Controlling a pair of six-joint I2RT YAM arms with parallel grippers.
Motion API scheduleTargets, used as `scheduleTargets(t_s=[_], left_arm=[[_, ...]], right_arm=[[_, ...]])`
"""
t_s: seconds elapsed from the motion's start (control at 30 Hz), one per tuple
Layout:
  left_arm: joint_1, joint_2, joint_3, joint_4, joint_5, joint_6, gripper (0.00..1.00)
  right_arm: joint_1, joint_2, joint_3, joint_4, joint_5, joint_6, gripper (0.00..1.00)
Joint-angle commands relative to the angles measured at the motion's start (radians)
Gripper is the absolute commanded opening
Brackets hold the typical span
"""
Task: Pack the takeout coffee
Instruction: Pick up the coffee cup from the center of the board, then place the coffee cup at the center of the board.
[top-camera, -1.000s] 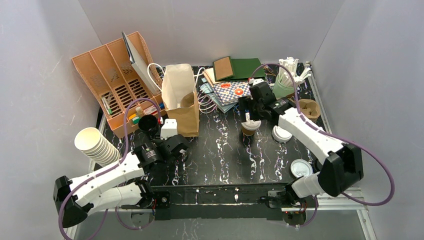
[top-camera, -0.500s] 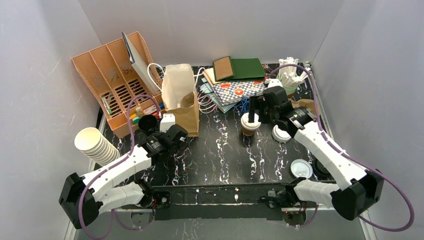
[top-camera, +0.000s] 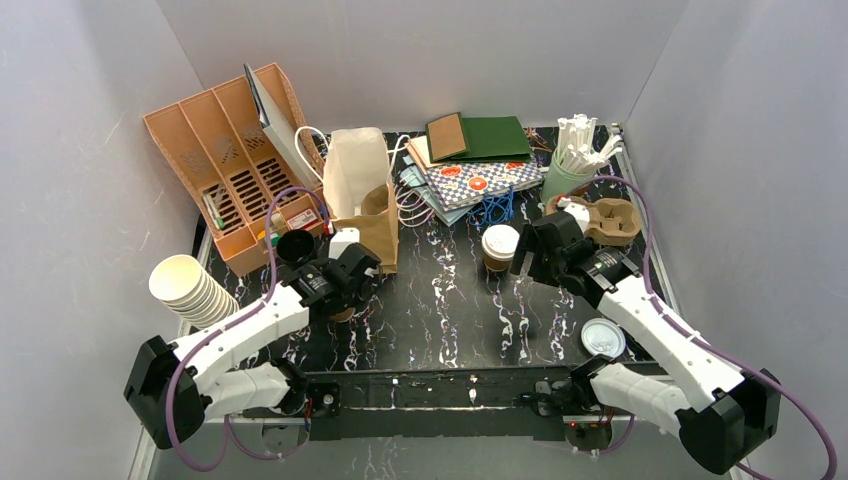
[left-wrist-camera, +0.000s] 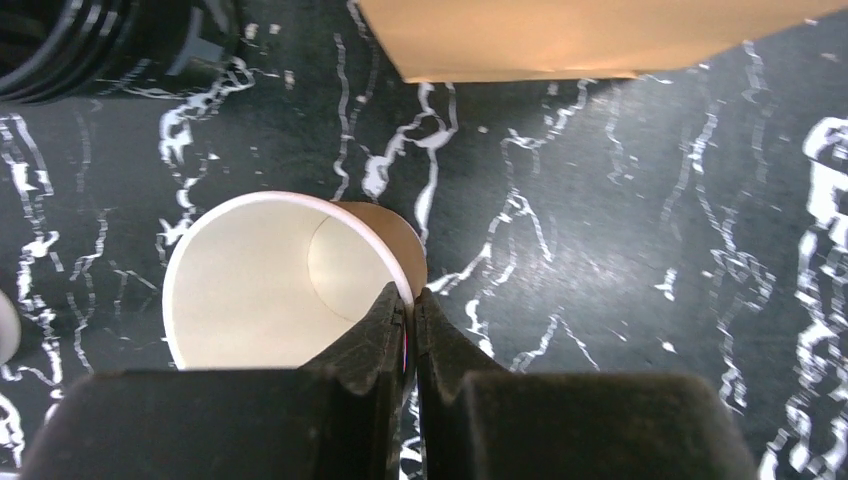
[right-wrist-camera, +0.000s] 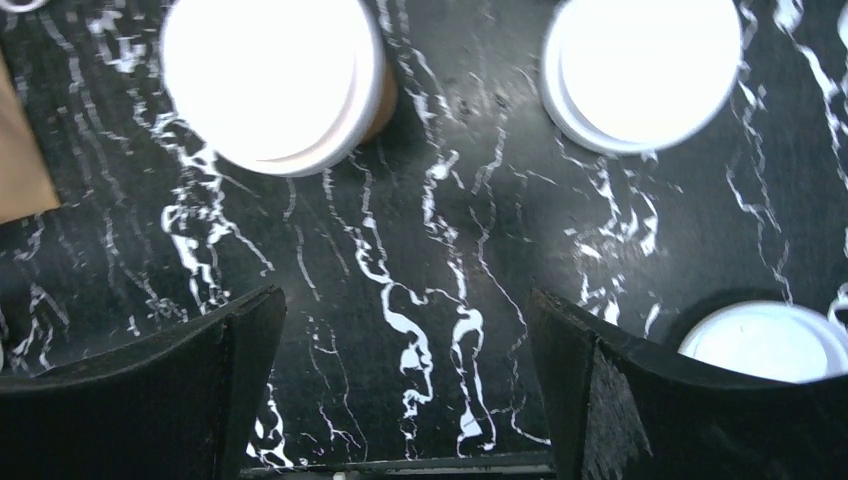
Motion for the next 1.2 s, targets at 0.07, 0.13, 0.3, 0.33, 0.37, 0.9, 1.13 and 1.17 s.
scheduleTargets(t_s=[0.07,0.13,0.3,0.33,0.37,0.9,1.13,1.17], left_arm=[[-0.021,-0.053,0.055,-0.034,0.181,-0.017,0.00],[-0.076,-0.052,0.064,-0.031,0.173,-0.053,0.00],[-0.293,0.050,0.120,-0.002,0.041,-0.134,0.00],[-0.322,0.084,0.137,0.011,0.023,-0.138,0.00],[-0.346,0.118,0.153,0.025,0.010,-0.136,0.00],[-0.438,0.479,0.460,0.202,-0.047,0.088,0.00],[-0.437,0.526,0.482,0.222,-0.033,0.119,0.00],[-0.437,0.533,0.481,0.225,-0.032,0.125,0.00]], right_arm=[[-0.003,-0.008,-0.034,-0.166,0.188,0.280,0.98],[-0.004,-0.004,-0.043,-0.207,0.214,0.335,0.98],[-0.072,-0.029,-0.077,-0.247,0.214,0.421,0.98],[-0.100,-0.034,-0.085,-0.253,0.202,0.428,0.98],[-0.130,-0.037,-0.091,-0.259,0.190,0.437,0.98],[-0.415,-0.108,-0.258,-0.393,0.331,0.933,0.95],[-0.573,-0.139,-0.312,-0.273,0.302,0.880,0.90],[-0.608,-0.127,-0.313,-0.250,0.284,0.861,0.89]])
